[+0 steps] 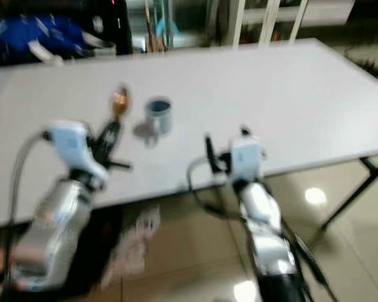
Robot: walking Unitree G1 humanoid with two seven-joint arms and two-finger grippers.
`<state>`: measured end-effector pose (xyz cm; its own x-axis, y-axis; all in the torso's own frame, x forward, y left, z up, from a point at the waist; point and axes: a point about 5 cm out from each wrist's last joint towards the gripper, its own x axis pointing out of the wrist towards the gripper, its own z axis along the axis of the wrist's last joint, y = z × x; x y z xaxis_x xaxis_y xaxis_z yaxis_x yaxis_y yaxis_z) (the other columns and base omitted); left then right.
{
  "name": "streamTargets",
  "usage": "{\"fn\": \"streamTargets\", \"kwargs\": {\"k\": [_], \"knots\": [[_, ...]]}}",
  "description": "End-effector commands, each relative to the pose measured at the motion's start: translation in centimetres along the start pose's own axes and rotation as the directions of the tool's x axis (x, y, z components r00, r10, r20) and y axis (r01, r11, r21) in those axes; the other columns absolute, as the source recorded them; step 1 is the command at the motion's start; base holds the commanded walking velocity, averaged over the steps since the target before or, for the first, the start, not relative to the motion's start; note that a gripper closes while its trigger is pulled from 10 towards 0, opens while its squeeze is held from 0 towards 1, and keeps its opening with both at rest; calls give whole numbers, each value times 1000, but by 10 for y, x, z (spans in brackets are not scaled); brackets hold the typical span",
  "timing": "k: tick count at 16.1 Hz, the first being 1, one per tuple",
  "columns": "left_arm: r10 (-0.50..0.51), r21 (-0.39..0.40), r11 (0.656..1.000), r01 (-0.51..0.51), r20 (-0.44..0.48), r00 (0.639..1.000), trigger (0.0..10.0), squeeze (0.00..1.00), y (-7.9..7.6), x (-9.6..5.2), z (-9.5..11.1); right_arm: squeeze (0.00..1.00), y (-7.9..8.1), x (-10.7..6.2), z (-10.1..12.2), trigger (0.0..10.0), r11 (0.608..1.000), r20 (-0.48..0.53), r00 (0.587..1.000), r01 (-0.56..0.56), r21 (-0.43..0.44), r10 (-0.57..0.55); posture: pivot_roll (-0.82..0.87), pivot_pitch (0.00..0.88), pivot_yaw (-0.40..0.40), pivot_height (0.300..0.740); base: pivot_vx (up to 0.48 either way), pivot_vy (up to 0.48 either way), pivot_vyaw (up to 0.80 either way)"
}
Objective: Setting the table
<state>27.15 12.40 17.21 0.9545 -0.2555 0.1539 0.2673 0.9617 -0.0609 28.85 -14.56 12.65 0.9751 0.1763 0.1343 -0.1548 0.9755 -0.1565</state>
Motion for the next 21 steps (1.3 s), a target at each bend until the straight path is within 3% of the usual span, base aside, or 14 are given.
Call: {"fn": "streamTargets", "kwargs": {"k": [1,6,9,18,21], "knots": [[26,31,999,-27,13,1000,0,0,7,3,5,0,3,2,2,10000,1000,6,1000,-10,2,10,-74,0,42,740,0,0,0],[42,18,999,-42,8,999,0,0,8,6,5,0,5,1,2,10000,1000,5,1000,-18,-15,18,-78,0,49,740,0,0,0],[37,18,999,-37,4,999,0,0,6,6,4,0,5,0,1,10000,1000,0,1000,-17,-14,17,-79,0,48,740,0,0,788],[15,23,1000,-16,17,1000,0,0,-2,11,7,0,5,0,1,10000,1000,-6,1000,-10,-6,10,-84,0,53,740,0,0,0],[55,-14,998,-54,40,998,0,0,0,12,10,0,6,0,0,10000,1000,-10,1000,-14,-5,14,-87,0,54,740,369,196,0]]}}
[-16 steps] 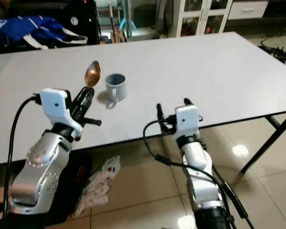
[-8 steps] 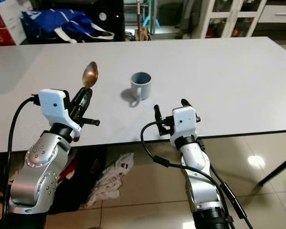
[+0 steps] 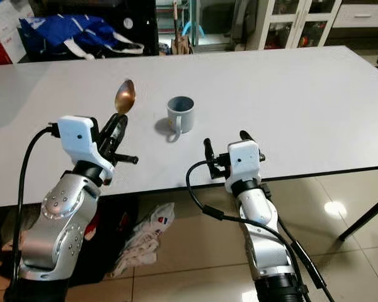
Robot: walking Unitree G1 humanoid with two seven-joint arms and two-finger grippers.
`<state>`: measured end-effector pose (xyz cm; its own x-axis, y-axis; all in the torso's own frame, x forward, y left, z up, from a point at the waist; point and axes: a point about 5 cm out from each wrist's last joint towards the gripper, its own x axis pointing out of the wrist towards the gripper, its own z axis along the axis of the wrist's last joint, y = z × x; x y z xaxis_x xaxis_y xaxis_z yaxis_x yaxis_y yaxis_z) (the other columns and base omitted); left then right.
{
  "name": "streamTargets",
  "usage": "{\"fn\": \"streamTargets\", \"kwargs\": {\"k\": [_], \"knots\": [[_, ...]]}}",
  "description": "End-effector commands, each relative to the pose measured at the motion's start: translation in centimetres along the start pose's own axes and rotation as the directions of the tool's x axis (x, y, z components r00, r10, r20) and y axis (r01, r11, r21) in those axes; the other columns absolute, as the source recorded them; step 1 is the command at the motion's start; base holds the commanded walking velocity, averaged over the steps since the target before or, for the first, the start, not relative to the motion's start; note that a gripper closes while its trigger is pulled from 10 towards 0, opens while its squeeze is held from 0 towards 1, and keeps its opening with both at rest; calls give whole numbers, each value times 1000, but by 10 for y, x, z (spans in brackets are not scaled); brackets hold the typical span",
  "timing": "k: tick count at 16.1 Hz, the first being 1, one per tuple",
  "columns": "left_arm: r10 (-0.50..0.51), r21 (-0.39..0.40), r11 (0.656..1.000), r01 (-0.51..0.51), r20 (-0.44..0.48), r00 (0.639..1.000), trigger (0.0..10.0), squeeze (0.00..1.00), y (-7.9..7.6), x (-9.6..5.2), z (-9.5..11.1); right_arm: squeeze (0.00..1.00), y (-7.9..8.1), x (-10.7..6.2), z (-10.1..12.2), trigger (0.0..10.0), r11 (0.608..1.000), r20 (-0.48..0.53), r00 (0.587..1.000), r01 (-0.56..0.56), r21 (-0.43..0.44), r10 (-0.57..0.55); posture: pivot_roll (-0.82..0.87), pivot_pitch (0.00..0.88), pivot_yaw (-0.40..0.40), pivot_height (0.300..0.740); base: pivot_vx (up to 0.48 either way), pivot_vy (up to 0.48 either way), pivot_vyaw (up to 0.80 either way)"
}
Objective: Setting the table
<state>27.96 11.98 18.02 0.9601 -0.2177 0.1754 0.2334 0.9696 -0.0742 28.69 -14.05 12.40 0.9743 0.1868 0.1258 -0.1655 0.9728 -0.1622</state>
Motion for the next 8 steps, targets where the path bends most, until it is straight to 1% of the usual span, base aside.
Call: {"fn": "streamTargets", "kwargs": {"k": [1,8], "knots": [[25,-10,1000,-25,14,1000,0,0,4,2,3,0,1,0,0,10000,1000,-7,1000,-5,-2,5,-86,0,54,740,326,352,0],[42,-9,999,-42,10,999,0,0,5,3,3,0,2,-1,-2,10000,1000,-17,1000,-14,-1,14,-84,0,55,740,303,373,0]]}}
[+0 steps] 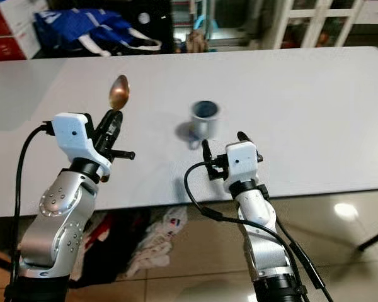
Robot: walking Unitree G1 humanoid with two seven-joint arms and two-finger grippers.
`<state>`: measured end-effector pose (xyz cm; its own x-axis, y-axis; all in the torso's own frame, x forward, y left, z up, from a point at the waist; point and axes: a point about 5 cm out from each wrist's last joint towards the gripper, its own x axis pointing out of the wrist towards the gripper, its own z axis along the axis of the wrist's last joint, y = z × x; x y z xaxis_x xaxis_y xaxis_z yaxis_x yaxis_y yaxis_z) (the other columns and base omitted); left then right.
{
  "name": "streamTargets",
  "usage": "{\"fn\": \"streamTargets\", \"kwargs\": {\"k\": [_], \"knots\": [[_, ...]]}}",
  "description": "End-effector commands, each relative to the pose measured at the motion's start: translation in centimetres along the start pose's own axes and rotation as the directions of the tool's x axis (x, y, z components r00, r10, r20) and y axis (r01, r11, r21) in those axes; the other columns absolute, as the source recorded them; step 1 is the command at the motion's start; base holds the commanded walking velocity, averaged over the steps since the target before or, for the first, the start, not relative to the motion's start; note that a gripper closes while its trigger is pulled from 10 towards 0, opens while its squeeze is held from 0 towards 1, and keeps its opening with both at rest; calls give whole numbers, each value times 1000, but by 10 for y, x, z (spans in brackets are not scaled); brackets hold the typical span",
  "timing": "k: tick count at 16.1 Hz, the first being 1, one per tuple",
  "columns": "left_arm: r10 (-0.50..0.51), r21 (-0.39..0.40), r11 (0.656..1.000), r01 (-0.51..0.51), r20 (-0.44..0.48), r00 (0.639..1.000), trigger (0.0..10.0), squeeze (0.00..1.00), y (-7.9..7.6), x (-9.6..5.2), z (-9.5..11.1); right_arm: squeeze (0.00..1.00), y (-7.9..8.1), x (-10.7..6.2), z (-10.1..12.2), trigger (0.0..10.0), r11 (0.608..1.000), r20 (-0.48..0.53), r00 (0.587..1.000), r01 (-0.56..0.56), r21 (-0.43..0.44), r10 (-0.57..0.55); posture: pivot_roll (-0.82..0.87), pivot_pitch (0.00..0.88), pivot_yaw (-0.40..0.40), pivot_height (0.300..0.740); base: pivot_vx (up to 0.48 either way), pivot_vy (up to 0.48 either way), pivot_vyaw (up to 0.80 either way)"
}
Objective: Setting the table
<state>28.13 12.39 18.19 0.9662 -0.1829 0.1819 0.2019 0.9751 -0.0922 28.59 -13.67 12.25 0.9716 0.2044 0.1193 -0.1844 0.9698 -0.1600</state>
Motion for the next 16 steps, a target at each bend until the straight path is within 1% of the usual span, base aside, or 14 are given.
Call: {"fn": "streamTargets", "kwargs": {"k": [1,3,7,10,12,13,14,16], "knots": [[-5,8,1000,5,-6,1000,0,0,-1,2,0,0,-2,0,-1,10000,1000,-15,1000,3,-5,-3,-83,0,53,740,368,274,0],[-19,21,1000,20,-13,1000,0,0,-4,2,-1,0,-1,0,-1,10000,1000,-17,1000,-1,-5,1,-84,0,52,740,0,0,0],[-19,18,1000,19,-13,1000,0,0,-4,2,-2,0,-2,-1,-2,10000,1000,-20,1000,-1,-8,1,-86,0,53,740,0,0,0],[-24,31,999,24,-20,1000,0,0,-6,3,-2,0,-2,-2,-2,10000,1000,-21,1000,-1,-5,1,-85,0,54,740,0,0,0],[-27,24,999,28,-33,999,0,0,-6,4,-4,0,-1,-2,-1,10000,1000,-19,1000,0,-1,0,-85,0,57,740,0,0,0],[-17,18,1000,17,-22,1000,0,0,-5,4,-3,0,-1,-3,-1,10000,1000,-18,1000,0,0,0,-85,0,57,740,0,0,0],[9,21,1000,-9,-15,1000,0,0,-3,5,-2,0,0,-3,-1,10000,1000,-17,1000,-1,-1,1,-88,0,59,740,311,-364,0],[22,20,1000,-21,-19,1000,0,0,-1,6,-3,0,0,-3,-1,10000,1000,-17,1000,-3,-1,3,-90,0,59,740,317,-358,0]]}}
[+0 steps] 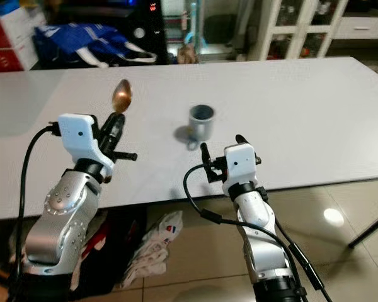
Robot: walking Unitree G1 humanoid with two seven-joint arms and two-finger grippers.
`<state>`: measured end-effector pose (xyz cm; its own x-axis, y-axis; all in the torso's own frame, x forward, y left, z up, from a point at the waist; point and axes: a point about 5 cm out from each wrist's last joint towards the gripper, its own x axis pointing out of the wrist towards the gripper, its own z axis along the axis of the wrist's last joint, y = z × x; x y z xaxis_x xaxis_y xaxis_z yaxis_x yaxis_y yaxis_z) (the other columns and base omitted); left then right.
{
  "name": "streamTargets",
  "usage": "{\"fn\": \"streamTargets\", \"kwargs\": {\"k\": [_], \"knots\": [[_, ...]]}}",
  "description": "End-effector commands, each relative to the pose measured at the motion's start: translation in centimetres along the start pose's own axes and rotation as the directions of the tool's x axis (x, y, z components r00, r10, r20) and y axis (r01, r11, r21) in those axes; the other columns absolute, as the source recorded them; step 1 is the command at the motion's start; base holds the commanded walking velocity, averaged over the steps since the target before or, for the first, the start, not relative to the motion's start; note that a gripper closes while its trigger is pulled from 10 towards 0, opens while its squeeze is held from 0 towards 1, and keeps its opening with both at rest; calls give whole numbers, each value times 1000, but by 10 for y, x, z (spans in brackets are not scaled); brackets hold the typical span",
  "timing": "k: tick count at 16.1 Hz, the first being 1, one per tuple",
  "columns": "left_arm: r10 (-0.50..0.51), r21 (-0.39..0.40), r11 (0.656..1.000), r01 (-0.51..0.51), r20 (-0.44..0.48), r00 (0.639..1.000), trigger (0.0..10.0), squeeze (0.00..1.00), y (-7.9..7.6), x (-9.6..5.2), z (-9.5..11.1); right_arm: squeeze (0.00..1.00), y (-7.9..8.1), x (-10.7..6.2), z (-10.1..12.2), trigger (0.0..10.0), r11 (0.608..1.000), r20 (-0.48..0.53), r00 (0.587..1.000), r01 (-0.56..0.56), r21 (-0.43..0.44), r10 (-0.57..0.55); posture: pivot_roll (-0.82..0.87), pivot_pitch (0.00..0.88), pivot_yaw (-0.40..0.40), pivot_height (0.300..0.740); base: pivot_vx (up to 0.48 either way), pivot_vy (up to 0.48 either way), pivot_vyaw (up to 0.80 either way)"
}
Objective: Setting the table
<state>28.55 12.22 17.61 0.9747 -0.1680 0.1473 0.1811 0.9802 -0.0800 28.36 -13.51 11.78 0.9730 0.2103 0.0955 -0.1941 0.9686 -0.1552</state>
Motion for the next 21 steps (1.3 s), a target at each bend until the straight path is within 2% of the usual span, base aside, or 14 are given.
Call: {"fn": "streamTargets", "kwargs": {"k": [1,11,18,21], "knots": [[1,8,1000,-1,15,1000,0,0,-1,3,4,0,-2,-1,3,10000,1000,5,1000,6,-7,-6,-90,0,59,740,315,-356,0],[-6,33,999,5,56,998,0,0,-2,1,9,0,2,-1,1,10000,1000,-4,1000,-11,-8,11,-83,0,52,740,325,-349,0],[-13,28,1000,11,62,998,0,0,-5,5,13,0,1,0,0,10000,1000,-8,1000,-18,-14,17,-81,0,45,740,0,0,0],[36,15,999,-36,34,999,0,0,5,7,11,0,0,0,0,10000,1000,-10,1000,-18,-14,18,-80,0,46,740,0,0,0]]}}
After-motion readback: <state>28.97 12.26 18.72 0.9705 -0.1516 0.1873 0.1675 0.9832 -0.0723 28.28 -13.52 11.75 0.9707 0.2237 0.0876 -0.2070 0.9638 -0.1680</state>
